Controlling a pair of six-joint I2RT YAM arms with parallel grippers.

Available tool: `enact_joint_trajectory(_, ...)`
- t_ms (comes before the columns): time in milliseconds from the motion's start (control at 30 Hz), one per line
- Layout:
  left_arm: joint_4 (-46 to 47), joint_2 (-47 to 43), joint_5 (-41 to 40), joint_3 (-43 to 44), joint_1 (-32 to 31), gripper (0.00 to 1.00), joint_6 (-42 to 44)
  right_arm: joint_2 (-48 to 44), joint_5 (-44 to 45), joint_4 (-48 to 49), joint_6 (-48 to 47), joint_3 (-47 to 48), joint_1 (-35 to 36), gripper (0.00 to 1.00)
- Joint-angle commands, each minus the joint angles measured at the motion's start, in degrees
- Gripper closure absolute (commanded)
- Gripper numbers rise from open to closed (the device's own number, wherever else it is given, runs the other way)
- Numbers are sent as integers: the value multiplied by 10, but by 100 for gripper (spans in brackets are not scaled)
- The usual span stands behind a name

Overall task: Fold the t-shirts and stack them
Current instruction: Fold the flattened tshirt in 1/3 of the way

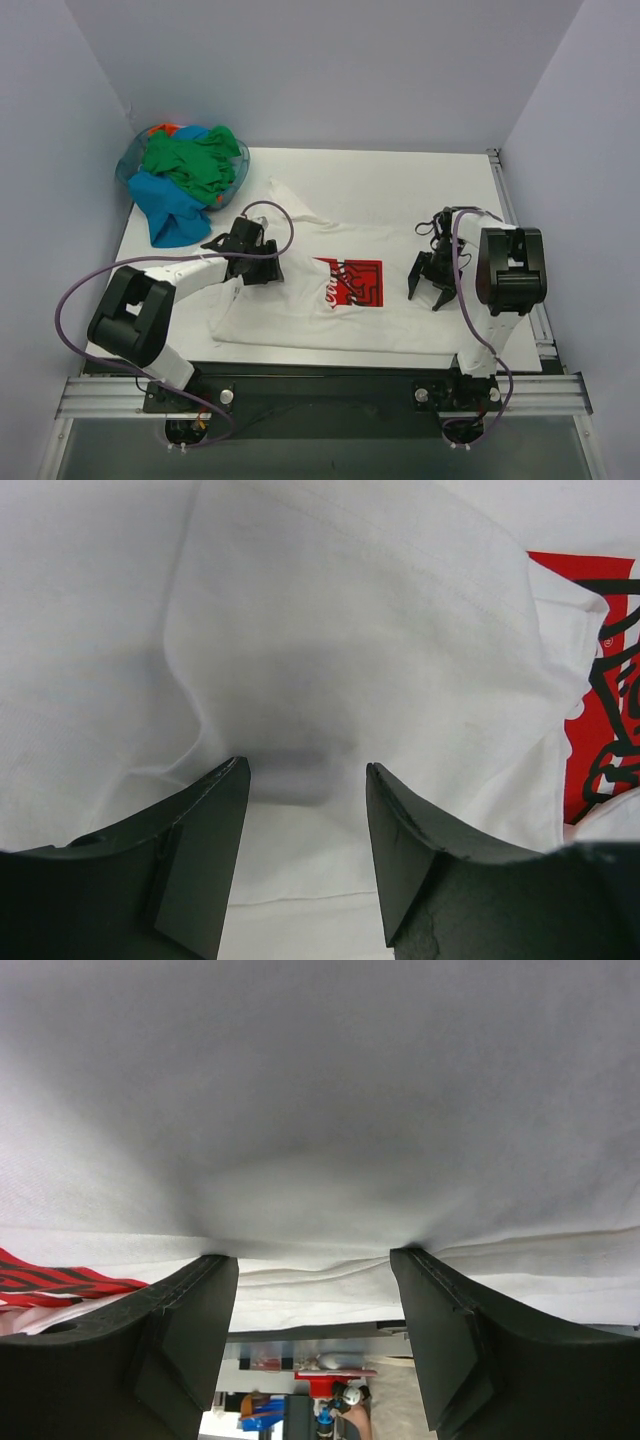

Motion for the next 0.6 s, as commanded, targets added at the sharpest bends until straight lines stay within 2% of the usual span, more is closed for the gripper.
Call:
enact_joint_trajectory(0,-71,-10,-27,-29,-10,39,-16,-14,31,6,-8,-29,-5,35)
enact_joint_trajectory(400,-103,-43,-33,-29,-24,39,-18,-44,25,8,2,-60,-4,35)
enact_joint_trajectory(567,-123,-48,-24,21,-24,38,4,-85,16,3,20,-51,-3,35)
